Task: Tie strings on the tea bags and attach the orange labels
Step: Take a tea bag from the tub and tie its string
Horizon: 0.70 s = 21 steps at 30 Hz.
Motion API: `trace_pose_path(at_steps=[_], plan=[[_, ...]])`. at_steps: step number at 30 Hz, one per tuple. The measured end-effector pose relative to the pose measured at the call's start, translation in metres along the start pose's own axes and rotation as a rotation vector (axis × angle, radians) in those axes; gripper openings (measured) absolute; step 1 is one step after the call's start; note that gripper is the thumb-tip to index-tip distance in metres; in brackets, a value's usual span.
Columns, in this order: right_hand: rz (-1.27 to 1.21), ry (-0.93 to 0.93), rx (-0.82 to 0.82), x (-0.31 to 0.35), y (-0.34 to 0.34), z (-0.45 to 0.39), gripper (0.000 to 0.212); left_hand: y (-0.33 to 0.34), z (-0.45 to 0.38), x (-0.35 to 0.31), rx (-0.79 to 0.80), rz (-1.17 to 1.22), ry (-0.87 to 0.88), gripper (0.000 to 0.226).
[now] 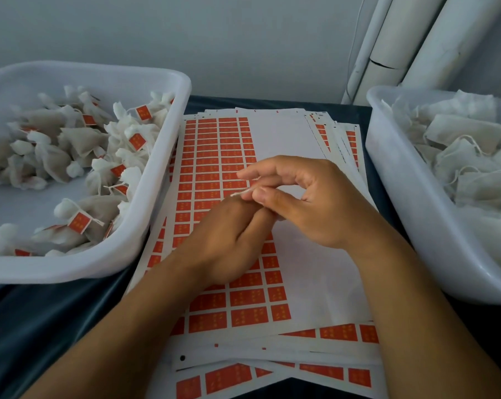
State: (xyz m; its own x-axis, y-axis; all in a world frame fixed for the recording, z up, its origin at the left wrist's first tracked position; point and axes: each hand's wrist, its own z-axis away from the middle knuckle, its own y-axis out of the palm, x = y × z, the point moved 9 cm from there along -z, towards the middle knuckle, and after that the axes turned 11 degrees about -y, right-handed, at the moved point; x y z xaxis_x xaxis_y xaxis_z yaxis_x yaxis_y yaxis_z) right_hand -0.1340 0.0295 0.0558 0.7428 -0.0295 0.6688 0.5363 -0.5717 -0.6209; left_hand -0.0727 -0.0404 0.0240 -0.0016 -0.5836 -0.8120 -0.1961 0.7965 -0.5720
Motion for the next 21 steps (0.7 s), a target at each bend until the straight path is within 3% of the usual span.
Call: trace_pose_path(at_steps=[5, 10, 13, 21], plan=[[-0.131, 0.038, 0.003, -0.007, 0.001, 0.001, 0.031, 0.0, 0.001, -0.002, 0.037, 0.129, -0.042, 0.04], [-0.084, 0.066, -0.001, -0.012, 0.001, 0.0, 0.032, -0.006, -0.002, 0.01, 0.009, 0.232, -0.169, 0.037], [-0.067, 0.055, -0.016, -0.012, -0.001, 0.0, 0.024, -0.005, -0.003, 0.019, 0.023, 0.23, -0.275, 0.047], [-0.07, -0.027, 0.009, 0.0, -0.003, -0.001, 0.008, -0.016, -0.004, 0.036, -0.009, 0.226, -0.473, 0.046]])
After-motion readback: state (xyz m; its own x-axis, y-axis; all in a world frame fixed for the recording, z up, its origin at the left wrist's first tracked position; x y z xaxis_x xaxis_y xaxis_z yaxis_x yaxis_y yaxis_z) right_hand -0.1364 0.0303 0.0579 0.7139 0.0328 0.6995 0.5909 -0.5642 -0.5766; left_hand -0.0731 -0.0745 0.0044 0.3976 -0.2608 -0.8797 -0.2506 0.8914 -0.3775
